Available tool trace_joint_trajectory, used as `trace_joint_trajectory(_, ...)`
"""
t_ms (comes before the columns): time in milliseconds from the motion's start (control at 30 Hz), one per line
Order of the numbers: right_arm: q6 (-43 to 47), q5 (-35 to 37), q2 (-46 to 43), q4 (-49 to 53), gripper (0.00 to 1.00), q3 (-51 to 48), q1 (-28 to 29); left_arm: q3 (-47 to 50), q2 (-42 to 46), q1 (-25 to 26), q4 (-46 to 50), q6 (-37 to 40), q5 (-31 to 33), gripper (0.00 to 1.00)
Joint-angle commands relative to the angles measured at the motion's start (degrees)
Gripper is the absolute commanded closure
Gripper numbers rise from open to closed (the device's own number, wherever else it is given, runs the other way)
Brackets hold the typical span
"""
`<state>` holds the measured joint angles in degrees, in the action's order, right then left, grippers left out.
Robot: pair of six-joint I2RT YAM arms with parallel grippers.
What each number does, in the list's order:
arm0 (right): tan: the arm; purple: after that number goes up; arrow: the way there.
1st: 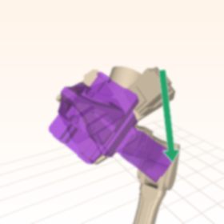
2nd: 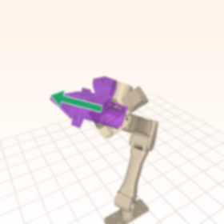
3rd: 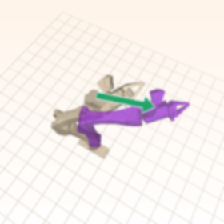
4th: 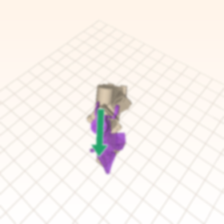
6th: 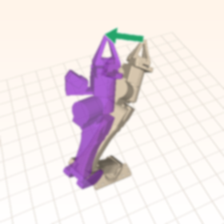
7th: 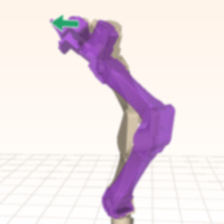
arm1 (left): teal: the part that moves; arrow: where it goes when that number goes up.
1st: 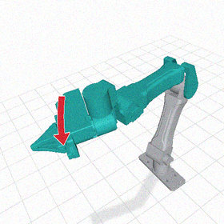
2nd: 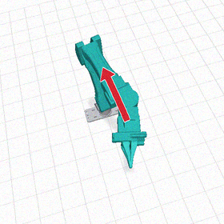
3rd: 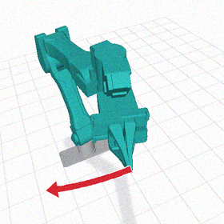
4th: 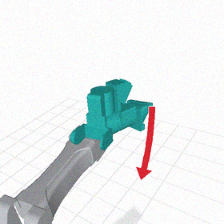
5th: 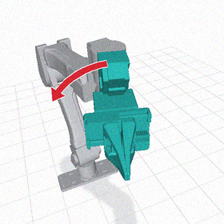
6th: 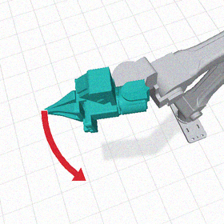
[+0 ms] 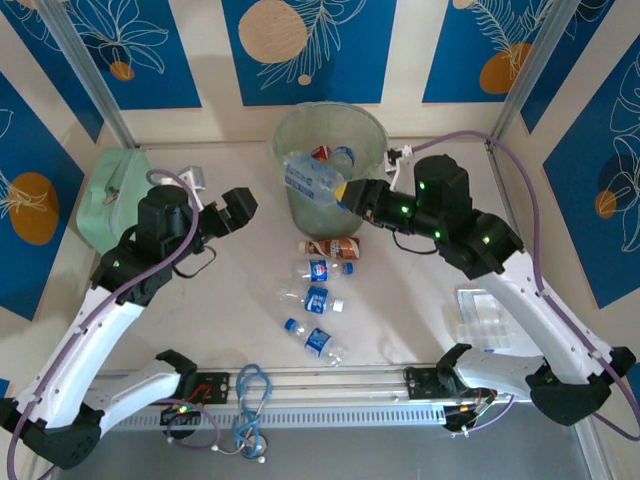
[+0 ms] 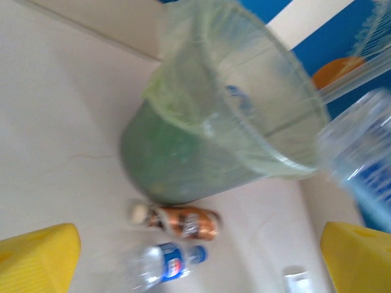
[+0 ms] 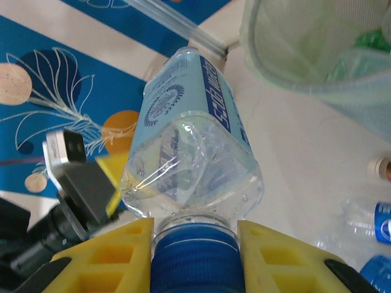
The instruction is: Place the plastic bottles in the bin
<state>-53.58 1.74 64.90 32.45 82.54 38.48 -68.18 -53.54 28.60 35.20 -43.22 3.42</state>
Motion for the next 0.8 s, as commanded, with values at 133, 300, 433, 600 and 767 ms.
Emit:
trace_joint_trajectory(133,6.27,10.54,10.1,1.93,0.71,9.13,-2.87,2.1,0.3,-0.39,6.72,6.73,0.53,0.05)
trace_joint_trajectory(300,6.78,11.55,16.31,1.77,0.72,14.94,-5.87,3.34,0.27,-0.39,6.81,6.96,-1.28,0.07)
trace_joint_trajectory(433,7.01,13.16,21.75,4.55,0.73,20.92,-6.79,5.1,-0.23,-0.32,5.55,6.51,-3.39,0.09)
trace_joint_trajectory(600,6.52,15.41,26.91,7.52,0.73,25.85,-6.93,7.39,-1.02,-0.39,2.79,4.69,-5.94,0.12)
trace_joint_trajectory(767,5.68,18.59,30.56,10.25,0.74,28.59,-6.93,9.43,-1.69,-0.3,0.81,3.14,-8.28,0.14)
